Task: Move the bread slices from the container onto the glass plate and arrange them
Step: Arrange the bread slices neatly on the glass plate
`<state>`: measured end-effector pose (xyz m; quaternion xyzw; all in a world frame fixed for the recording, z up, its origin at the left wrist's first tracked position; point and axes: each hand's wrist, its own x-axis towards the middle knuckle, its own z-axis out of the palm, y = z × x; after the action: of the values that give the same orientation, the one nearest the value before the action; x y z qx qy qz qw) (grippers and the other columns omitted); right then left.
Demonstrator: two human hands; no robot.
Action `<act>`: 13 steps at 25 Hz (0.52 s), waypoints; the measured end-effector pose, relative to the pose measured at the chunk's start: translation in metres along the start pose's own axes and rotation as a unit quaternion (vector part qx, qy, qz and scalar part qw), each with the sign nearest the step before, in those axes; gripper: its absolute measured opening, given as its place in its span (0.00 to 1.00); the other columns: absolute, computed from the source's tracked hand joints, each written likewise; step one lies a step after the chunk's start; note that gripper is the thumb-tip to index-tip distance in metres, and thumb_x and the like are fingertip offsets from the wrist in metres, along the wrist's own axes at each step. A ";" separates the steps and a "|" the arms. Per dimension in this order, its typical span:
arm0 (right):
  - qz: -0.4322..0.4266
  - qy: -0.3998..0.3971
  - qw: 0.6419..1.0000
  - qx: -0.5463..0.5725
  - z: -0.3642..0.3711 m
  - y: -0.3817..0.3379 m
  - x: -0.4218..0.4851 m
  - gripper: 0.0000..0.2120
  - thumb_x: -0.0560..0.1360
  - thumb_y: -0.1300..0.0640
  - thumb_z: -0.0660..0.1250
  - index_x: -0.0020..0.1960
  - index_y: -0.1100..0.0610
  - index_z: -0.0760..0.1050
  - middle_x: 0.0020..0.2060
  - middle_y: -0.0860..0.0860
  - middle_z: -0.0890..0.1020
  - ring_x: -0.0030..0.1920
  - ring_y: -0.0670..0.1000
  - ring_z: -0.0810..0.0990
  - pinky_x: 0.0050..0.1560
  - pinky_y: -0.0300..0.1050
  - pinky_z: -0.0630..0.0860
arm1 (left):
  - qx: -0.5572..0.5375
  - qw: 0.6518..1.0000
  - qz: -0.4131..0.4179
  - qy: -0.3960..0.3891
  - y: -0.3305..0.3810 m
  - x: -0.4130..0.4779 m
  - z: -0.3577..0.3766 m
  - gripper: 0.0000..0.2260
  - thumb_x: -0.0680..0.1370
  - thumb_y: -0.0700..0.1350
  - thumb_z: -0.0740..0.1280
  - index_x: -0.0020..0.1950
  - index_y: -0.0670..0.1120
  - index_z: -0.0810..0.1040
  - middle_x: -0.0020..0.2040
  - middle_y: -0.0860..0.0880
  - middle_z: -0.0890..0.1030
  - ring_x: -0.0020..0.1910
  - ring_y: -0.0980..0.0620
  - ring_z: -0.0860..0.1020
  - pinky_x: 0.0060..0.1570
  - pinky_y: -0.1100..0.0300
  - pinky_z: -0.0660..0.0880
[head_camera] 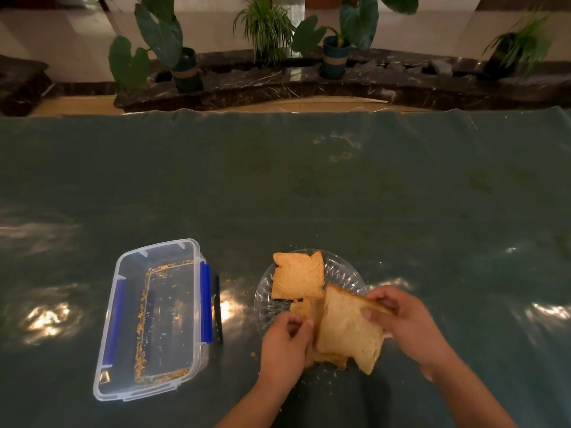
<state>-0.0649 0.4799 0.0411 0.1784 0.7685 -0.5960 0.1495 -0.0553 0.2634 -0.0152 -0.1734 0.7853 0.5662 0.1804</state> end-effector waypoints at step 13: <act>0.011 -0.069 0.995 0.069 0.003 -0.037 0.092 0.08 0.70 0.63 0.73 0.47 0.54 0.81 0.45 0.54 0.85 0.43 0.53 0.84 0.42 0.51 0.82 | -0.064 0.993 -0.046 0.086 -0.007 0.004 -0.047 0.02 0.79 0.51 0.67 0.46 0.58 0.76 0.46 0.57 0.80 0.46 0.58 0.79 0.39 0.61 0.74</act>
<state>-0.1633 0.4771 0.0318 0.1557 0.7114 -0.6568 0.1958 -0.0594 0.2168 -0.0086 -0.2690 0.7512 0.5893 0.1264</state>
